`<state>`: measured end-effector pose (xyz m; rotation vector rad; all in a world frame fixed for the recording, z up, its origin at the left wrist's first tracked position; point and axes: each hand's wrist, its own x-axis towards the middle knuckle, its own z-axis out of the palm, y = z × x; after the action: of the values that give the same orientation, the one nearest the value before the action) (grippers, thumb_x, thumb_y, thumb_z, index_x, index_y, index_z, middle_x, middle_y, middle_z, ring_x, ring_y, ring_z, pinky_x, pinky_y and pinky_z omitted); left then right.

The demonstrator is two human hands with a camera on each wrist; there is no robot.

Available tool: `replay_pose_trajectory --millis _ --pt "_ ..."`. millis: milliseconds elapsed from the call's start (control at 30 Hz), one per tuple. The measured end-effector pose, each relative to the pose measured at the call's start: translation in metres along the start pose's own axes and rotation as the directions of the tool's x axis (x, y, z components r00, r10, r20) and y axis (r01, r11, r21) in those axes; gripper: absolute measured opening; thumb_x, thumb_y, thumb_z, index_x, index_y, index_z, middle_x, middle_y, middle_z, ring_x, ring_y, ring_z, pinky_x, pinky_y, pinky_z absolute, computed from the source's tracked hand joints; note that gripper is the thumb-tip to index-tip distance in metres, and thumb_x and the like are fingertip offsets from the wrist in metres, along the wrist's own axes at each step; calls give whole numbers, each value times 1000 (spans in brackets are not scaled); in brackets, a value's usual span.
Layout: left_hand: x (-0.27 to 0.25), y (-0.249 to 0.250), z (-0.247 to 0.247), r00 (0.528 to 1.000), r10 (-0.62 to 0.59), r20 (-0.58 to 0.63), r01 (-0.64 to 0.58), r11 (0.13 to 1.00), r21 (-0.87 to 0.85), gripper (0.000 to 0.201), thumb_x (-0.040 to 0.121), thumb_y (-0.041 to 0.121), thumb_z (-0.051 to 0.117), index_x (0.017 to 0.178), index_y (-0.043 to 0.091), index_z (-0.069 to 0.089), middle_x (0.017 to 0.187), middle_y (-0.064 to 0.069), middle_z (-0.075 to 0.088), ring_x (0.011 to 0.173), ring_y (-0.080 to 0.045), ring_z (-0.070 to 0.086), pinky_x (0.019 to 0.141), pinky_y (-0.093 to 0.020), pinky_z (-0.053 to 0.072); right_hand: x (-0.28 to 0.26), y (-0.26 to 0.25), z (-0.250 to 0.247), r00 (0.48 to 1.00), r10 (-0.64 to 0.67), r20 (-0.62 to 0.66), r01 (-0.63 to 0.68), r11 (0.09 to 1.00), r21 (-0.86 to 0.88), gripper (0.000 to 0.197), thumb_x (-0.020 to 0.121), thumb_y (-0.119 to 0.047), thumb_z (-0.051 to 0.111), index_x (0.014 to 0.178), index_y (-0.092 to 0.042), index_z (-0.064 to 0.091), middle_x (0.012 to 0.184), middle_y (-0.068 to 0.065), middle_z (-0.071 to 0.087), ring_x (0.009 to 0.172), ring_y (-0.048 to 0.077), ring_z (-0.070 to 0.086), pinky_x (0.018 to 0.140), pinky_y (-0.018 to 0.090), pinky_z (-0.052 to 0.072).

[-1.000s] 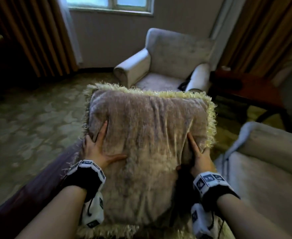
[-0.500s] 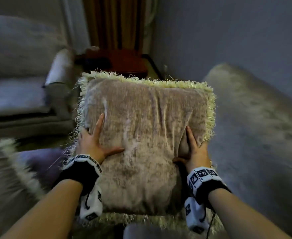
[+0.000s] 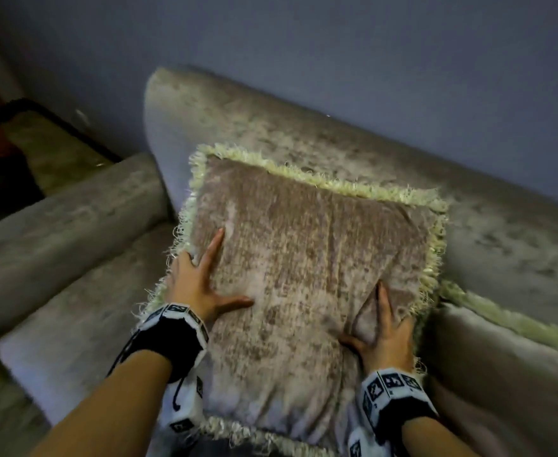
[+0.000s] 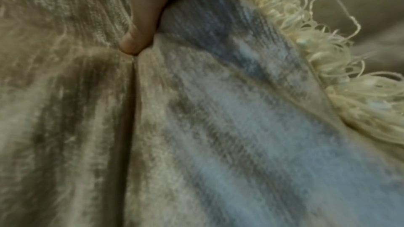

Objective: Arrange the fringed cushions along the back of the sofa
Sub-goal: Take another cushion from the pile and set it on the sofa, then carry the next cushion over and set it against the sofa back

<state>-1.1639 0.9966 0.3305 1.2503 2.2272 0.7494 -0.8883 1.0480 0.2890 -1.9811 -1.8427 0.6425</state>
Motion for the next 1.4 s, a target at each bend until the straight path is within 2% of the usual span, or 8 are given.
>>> replay_pose_trajectory --millis 300,400,500,633,733,933,1200,1400 --pt "22 -19 67 962 -192 192 167 976 143 125 55 58 79 142 49 -12 153 -24 12 140 -43 21 112 -52 29 11 31 13 933 197 300 -94 941 -326 117 71 -44 75 133 -57 -24 145 23 6 123 42 42 97 40 44" --pt "23 -18 85 859 -126 496 18 976 218 121 45 80 64 127 61 -22 157 -13 17 139 -37 29 111 -55 32 5 33 24 826 268 496 -44 908 -418 96 84 -26 65 144 -47 -8 131 19 51 112 32 58 90 38 47" --pt "16 -16 104 779 -112 617 -86 956 282 111 49 84 59 114 71 -30 160 -10 6 145 -36 16 110 -65 24 4 9 21 875 204 439 95 817 -569 55 92 -24 48 142 -27 28 121 8 62 111 26 60 84 34 45" --pt "10 -17 112 844 -107 526 -108 926 363 108 67 73 60 137 54 -20 160 -10 4 147 -33 11 112 -65 14 15 -39 21 919 -136 369 343 737 -583 54 95 -15 42 145 -19 22 145 16 28 131 35 34 96 44 42" --pt "13 -18 92 916 -21 400 -142 917 372 96 77 61 60 146 43 -4 153 -8 26 140 -30 30 111 -53 29 26 -69 25 894 -123 430 392 681 -618 58 97 -14 39 147 -30 16 153 15 11 138 39 18 103 51 34" --pt "4 -33 31 1000 11 0 -11 982 191 35 91 22 51 126 26 56 119 -5 60 97 -27 65 80 -37 53 30 -138 16 836 -183 517 514 592 -621 29 94 -14 47 122 -9 52 121 14 58 107 31 60 76 36 43" --pt "-51 -96 -71 937 -211 -278 229 973 35 31 85 28 52 113 25 64 106 -6 67 98 -30 65 85 -41 52 -51 -267 56 569 -618 542 822 418 -386 39 98 -38 36 111 -9 57 109 15 67 102 32 64 77 35 46" --pt "-139 -193 -141 797 -421 -432 467 884 0 29 91 28 49 119 29 58 108 -1 65 98 -25 64 80 -35 52 -152 -336 114 341 -646 683 940 227 -255 47 97 -46 31 109 -10 58 110 14 66 105 31 62 77 34 45"
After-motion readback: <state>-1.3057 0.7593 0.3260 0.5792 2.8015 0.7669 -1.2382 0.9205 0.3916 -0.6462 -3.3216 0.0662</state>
